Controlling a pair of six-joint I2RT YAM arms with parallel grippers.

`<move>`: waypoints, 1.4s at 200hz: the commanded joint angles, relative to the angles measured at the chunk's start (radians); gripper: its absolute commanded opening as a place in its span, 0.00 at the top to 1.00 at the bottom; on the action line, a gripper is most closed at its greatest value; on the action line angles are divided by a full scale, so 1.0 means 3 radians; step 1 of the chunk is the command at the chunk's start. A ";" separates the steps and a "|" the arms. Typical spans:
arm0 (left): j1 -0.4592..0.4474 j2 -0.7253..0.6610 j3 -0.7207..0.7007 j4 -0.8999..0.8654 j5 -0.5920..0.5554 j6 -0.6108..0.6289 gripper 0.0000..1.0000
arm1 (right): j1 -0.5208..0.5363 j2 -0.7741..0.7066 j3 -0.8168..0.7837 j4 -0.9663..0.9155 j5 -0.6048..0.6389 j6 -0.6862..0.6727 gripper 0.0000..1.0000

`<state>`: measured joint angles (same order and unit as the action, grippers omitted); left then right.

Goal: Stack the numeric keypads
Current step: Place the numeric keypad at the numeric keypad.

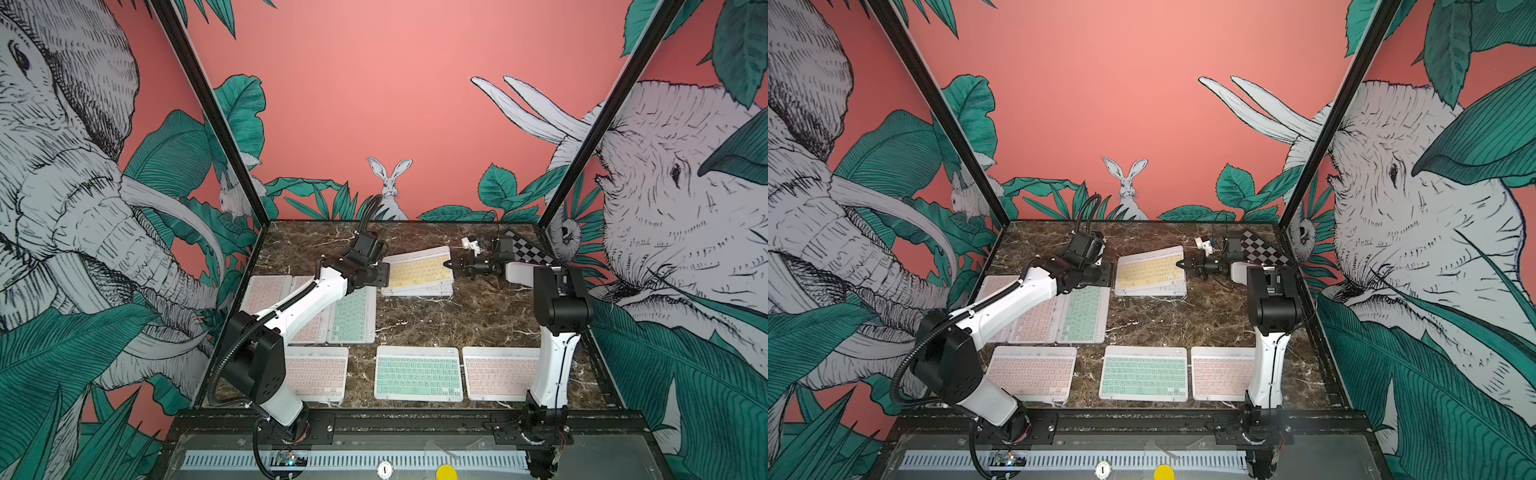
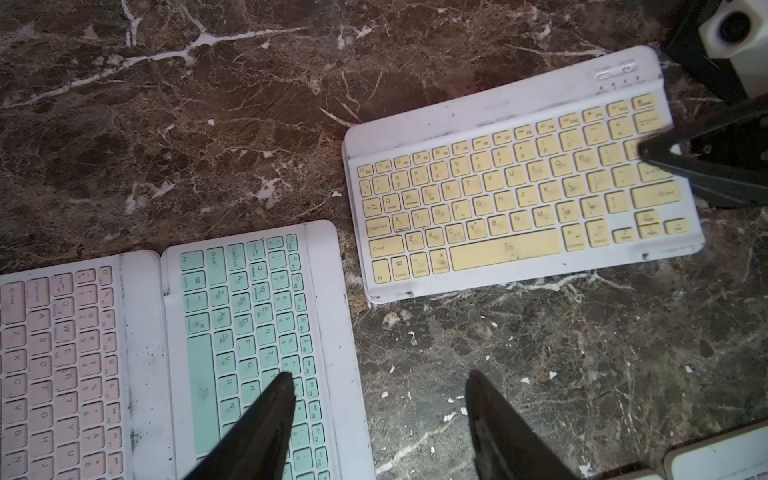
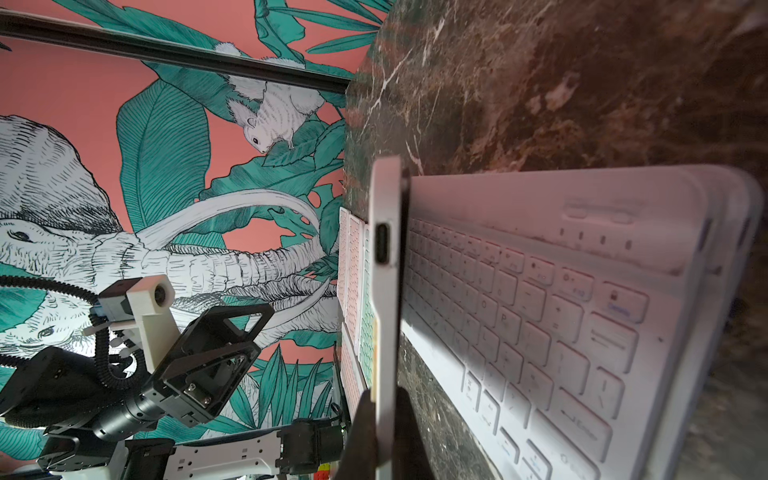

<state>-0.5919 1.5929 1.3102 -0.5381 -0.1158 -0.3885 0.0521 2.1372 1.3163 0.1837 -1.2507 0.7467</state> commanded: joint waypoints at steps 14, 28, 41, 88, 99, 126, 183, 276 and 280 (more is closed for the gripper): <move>0.0012 -0.0009 0.0023 -0.0033 0.0027 -0.0020 0.33 | -0.0031 0.0072 0.0087 0.0068 -0.0187 -0.0081 1.00; 0.0015 -0.0009 0.0005 -0.0017 0.0050 -0.0029 0.33 | -0.0040 0.0102 0.0096 0.0067 -0.0183 -0.0081 1.00; 0.0015 -0.0001 0.0010 -0.0011 0.0058 -0.0029 0.33 | -0.0054 0.0139 0.0125 0.0017 -0.0187 -0.0098 1.00; 0.0014 0.0028 0.0017 -0.0013 0.0098 -0.0049 0.33 | -0.0061 0.0315 0.0194 -0.0075 -0.0203 -0.0081 1.00; 0.0014 0.0033 0.0007 -0.0007 0.0118 -0.0054 0.33 | -0.0067 0.0336 0.0194 -0.0091 -0.0194 -0.0076 1.00; 0.0014 0.0058 0.0028 -0.0004 0.0145 -0.0055 0.33 | -0.0070 0.0354 0.0199 -0.0121 -0.0172 -0.0086 0.99; 0.0014 0.0076 0.0039 0.0009 0.0192 -0.0045 0.33 | -0.0082 0.0407 0.0255 -0.0203 -0.0143 -0.0106 0.89; 0.0014 0.0074 -0.0008 0.0063 0.0233 -0.0055 0.33 | -0.0097 0.0423 0.0457 -0.0957 0.0114 -0.0569 0.75; 0.0015 0.0074 -0.0010 0.0068 0.0236 -0.0057 0.33 | -0.0097 0.0426 0.0491 -0.1083 0.0151 -0.0655 0.75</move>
<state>-0.5919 1.6203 1.3102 -0.5266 -0.0566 -0.3927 0.0292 2.2547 1.4170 -0.0101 -1.2407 0.6510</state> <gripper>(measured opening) 0.671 0.237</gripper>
